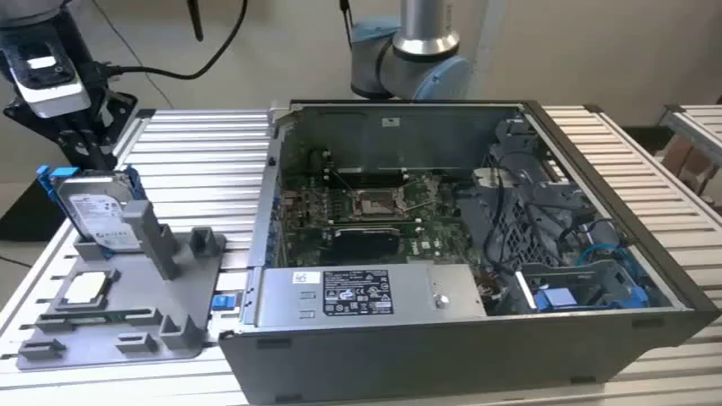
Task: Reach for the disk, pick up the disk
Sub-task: 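Reach for the disk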
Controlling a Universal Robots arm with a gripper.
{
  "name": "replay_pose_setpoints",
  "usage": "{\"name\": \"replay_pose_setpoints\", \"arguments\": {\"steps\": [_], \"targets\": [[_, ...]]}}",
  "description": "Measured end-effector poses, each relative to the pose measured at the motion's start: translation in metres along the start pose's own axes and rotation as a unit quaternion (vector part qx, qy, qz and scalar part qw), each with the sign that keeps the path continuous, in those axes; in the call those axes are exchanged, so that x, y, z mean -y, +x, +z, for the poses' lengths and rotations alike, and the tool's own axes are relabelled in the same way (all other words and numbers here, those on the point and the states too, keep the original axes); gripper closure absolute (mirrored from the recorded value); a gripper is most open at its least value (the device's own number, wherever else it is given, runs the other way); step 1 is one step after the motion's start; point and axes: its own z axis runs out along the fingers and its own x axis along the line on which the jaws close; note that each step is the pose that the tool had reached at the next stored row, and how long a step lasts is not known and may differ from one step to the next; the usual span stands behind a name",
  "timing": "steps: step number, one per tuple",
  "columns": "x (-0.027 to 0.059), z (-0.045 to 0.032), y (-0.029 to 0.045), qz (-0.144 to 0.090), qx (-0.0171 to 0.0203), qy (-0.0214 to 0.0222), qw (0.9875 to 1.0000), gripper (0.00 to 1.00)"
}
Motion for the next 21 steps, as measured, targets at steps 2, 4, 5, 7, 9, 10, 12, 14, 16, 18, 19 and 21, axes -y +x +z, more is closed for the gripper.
{"name": "replay_pose_setpoints", "arguments": {"steps": [2, 4, 5, 7, 9, 10, 12, 14, 16, 18, 19, 21], "targets": [[0.0, 0.0, 0.0, 0.0, 0.0, 0.0, 1.0, 1.0], [0.0, 0.0, 0.0, 0.0, 0.0, 0.0, 1.0, 1.0], [0.0, 0.0, 0.0, 0.0, 0.0, 0.0, 1.0, 1.0], [0.0, 0.0, 0.0, 0.0, 0.0, 0.0, 1.0, 1.0], [0.0, 0.0, 0.0, 0.0, 0.0, 0.0, 1.0, 1.0], [0.0, 0.0, 0.0, 0.0, 0.0, 0.0, 1.0, 1.0], [-0.0006, 0.0, 0.0, 0.0, 0.0, 0.0, 1.0, 1.0], [-0.0018, 0.0, 0.0, 0.0, 0.0, 0.0, 1.0, 1.0], [-0.0051, 0.0002, -0.0001, 0.0, -0.0001, 0.0, 1.0, 1.0], [-0.0104, 0.0004, -0.0002, 0.0, 0.0, 0.0, 1.0, 1.0], [-0.0139, 0.0005, -0.0003, 0.0, 0.0, 0.0, 1.0, 1.0], [-0.0226, 0.0008, -0.0004, 0.0, 0.0, 0.0, 1.0, 1.0]]}}
